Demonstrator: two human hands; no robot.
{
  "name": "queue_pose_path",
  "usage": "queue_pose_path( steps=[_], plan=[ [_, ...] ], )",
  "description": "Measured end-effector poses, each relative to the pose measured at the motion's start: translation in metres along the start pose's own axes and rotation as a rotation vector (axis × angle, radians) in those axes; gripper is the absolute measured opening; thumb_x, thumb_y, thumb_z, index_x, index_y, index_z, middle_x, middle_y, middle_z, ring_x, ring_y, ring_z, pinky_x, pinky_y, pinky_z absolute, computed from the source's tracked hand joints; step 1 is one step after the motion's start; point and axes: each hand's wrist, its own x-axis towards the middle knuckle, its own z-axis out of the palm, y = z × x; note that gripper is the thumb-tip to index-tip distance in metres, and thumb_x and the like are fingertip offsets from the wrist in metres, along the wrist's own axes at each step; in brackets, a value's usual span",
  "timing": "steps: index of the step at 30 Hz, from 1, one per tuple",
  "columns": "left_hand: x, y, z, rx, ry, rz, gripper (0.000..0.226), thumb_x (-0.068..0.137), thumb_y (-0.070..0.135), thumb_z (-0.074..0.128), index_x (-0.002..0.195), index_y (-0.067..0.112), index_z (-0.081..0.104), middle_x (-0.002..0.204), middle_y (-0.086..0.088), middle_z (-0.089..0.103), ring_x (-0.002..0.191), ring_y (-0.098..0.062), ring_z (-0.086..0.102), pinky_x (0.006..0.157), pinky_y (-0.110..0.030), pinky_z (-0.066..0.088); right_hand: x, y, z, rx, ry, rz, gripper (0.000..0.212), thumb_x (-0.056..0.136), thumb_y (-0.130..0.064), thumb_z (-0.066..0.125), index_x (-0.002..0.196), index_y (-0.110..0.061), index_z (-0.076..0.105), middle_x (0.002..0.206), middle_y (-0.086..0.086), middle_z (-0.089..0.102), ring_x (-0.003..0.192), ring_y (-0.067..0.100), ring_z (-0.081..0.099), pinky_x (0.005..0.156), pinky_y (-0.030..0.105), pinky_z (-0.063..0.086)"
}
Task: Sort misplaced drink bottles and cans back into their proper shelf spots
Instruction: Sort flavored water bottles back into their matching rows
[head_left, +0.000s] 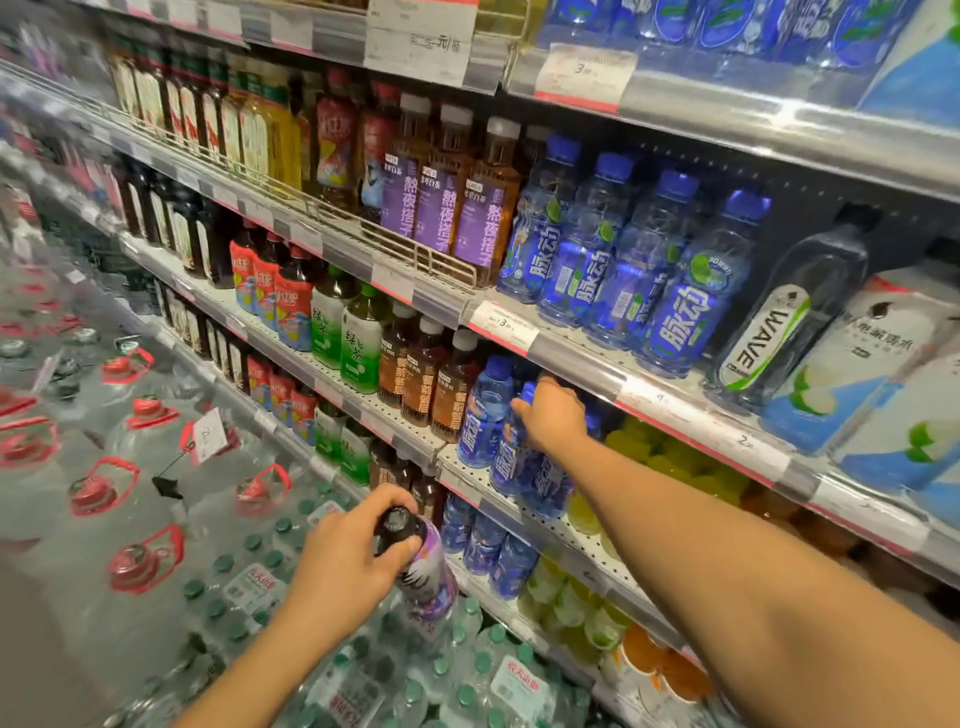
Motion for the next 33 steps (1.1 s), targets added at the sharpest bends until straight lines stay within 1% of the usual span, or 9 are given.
queue_pose_path(
  steps=[6,8,11,14,18,21,26,30,33],
  plan=[
    [0.002,0.005,0.004,0.014,-0.039,-0.011,0.028,0.087,0.029,0.077,0.099,0.045,0.057,0.082,0.017,0.072,0.066,-0.002,0.066,0.056,-0.026,0.054,0.008,0.003,-0.008,0.007,-0.111,0.037,0.03,0.1,-0.035,0.064,0.094,-0.011,0.049,0.106,0.016,0.06,0.105,0.036,0.063,0.078,0.036,0.045],
    [0.005,0.008,0.006,0.033,-0.041,-0.006,0.028,0.086,0.032,0.077,0.099,0.045,0.055,0.078,0.015,0.071,0.063,-0.005,0.065,0.058,-0.035,0.055,-0.003,0.004,-0.01,0.037,-0.11,0.021,0.03,0.096,-0.029,0.067,0.109,-0.007,0.05,0.108,0.016,0.059,0.11,0.037,0.062,0.078,0.036,0.045],
    [0.011,0.019,0.012,0.056,-0.036,0.016,0.028,0.085,0.035,0.077,0.099,0.045,0.054,0.074,0.013,0.071,0.061,-0.006,0.063,0.061,-0.039,0.055,-0.03,0.012,-0.013,0.084,-0.01,-0.121,0.066,0.095,-0.026,0.066,0.15,-0.006,0.036,0.135,0.02,0.057,0.12,0.04,0.058,0.087,0.041,0.049],
    [0.018,0.036,0.02,0.084,-0.031,0.036,0.028,0.084,0.039,0.077,0.098,0.046,0.054,0.075,0.013,0.071,0.064,-0.006,0.063,0.062,-0.038,0.055,-0.072,0.033,-0.019,0.158,0.021,-0.311,0.057,0.096,-0.027,0.065,0.147,-0.013,0.045,0.143,0.012,0.049,0.114,0.031,0.061,0.095,0.043,0.051],
    [0.022,0.068,0.034,0.107,-0.038,0.07,0.032,0.081,0.047,0.077,0.1,0.049,0.051,0.075,0.012,0.071,0.068,-0.009,0.065,0.064,-0.038,0.055,-0.133,0.081,-0.028,0.304,-0.073,-0.354,0.04,0.089,-0.025,0.064,0.127,-0.01,0.064,0.122,0.009,0.065,0.101,0.02,0.061,0.09,0.025,0.043],
    [0.02,0.103,0.047,0.128,-0.041,0.137,0.035,0.075,0.057,0.073,0.1,0.053,0.048,0.077,0.014,0.072,0.074,-0.012,0.068,0.067,-0.036,0.054,-0.179,0.12,-0.041,0.391,-0.189,-0.28,0.049,0.081,-0.047,0.064,0.121,-0.019,0.067,0.115,-0.003,0.072,0.093,0.011,0.066,0.086,0.026,0.051],
    [0.004,0.173,0.08,0.151,-0.105,0.261,0.03,0.072,0.061,0.072,0.089,0.049,0.051,0.068,0.023,0.065,0.071,-0.007,0.067,0.06,-0.029,0.045,-0.24,0.182,-0.063,0.501,-0.247,-0.199,0.072,0.074,-0.065,0.076,0.136,-0.035,0.055,0.131,-0.012,0.064,0.112,0.003,0.065,0.1,0.031,0.053],
    [-0.019,0.234,0.117,0.143,-0.164,0.372,0.033,0.068,0.069,0.062,0.088,0.045,0.052,0.07,0.026,0.065,0.068,-0.005,0.065,0.062,-0.032,0.048,-0.278,0.223,-0.087,0.514,-0.116,-0.149,0.071,0.066,-0.068,0.081,0.127,-0.058,0.046,0.124,-0.026,0.063,0.112,-0.006,0.062,0.098,0.029,0.054],
    [-0.038,0.28,0.144,0.134,-0.213,0.442,0.036,0.07,0.069,0.065,0.092,0.042,0.054,0.072,0.032,0.063,0.061,-0.002,0.06,0.056,-0.025,0.044,-0.302,0.256,-0.106,0.48,-0.029,-0.06,0.092,0.055,-0.081,0.078,0.135,-0.054,0.042,0.129,-0.022,0.063,0.114,0.002,0.063,0.097,0.034,0.055]
  ],
)
